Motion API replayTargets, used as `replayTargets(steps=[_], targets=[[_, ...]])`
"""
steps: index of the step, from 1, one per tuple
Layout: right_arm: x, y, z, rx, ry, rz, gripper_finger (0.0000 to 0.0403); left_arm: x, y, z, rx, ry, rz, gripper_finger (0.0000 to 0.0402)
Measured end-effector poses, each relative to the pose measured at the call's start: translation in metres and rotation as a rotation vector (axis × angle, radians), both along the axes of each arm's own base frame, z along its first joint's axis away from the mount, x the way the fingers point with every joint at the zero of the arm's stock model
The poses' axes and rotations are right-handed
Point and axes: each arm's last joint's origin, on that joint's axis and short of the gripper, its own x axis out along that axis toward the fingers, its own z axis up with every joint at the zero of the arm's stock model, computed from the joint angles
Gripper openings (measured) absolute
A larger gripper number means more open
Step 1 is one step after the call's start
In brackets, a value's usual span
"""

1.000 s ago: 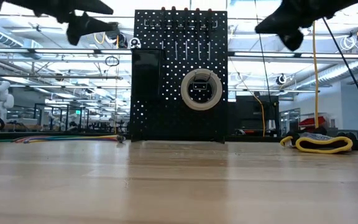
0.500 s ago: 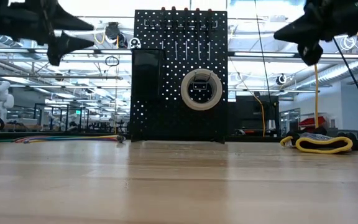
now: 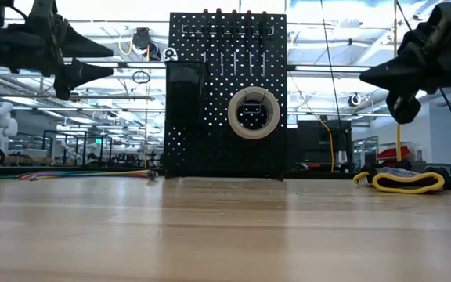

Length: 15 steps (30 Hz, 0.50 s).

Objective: Hang tools onto peg board
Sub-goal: Return to Home Position

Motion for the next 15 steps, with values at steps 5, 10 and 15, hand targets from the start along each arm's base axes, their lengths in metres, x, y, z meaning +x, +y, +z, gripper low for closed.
replayTargets(steps=[5,10,15], targets=[[-0.005,0.0,-0.005,-0.013,0.003,0.009,0.0,-0.005,0.002,-0.005,-0.012,0.039,0.014,0.0212],[-0.008,0.0,-0.004,-0.1,-0.002,0.009,0.0,-0.009,0.001,-0.008,-0.037,0.045,-0.036,0.0212],[-0.007,0.0,-0.005,-0.276,0.036,0.021,0.0,-0.009,-0.001,-0.012,-0.046,0.086,-0.079,0.0212]])
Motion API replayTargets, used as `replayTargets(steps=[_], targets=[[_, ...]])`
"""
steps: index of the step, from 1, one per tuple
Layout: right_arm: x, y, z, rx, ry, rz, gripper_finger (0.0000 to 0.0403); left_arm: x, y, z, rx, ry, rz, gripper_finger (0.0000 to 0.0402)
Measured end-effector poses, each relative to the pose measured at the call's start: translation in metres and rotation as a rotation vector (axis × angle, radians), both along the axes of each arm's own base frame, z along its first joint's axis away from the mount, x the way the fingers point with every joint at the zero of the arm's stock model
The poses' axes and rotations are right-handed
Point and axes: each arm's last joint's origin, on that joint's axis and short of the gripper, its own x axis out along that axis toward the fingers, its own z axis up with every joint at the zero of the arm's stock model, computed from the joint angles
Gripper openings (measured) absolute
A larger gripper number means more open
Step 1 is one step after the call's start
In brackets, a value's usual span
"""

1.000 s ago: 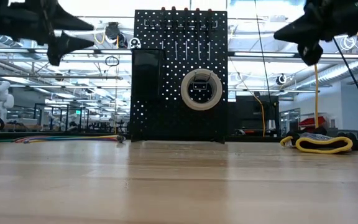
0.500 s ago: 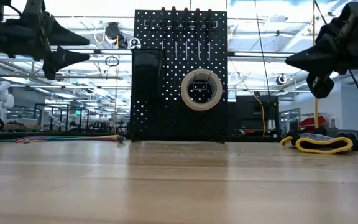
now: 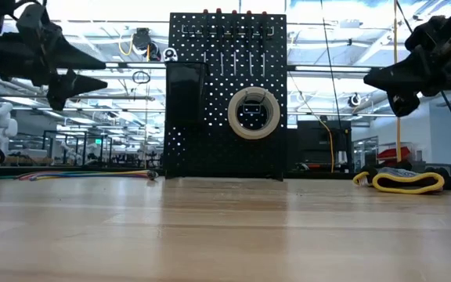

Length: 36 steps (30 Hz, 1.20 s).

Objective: Hang tools onto peg board
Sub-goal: Return to Home Position

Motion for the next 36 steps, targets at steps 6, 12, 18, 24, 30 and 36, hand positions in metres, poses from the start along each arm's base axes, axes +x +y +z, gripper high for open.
replayTargets(steps=[6,12,18,24,30,36], targets=[[0.0022,0.0001,-0.0029,0.029,0.032,0.002,0.0002,0.0014,-0.0012,-0.0044,0.049,0.031,-0.045,0.0212],[0.0027,0.0002,-0.0036,0.028,0.041,0.001,0.0007,0.0019,-0.0012,-0.0051,0.184,0.077,-0.052,0.0212],[0.0027,0.0001,-0.0037,0.028,0.041,0.001,0.0006,0.002,-0.0012,-0.0053,0.192,0.081,-0.052,0.0212],[0.0027,0.0001,-0.0036,0.028,0.041,0.001,0.0006,0.002,-0.0012,-0.0053,0.192,0.081,-0.052,0.0212],[0.0027,0.0001,-0.0036,0.028,0.041,0.0,0.0006,0.002,-0.0012,-0.0054,0.192,0.081,-0.051,0.0212],[0.0028,0.0001,-0.0036,0.028,0.041,0.0,0.0006,0.0021,-0.0012,-0.0052,0.191,0.079,-0.051,0.0212]])
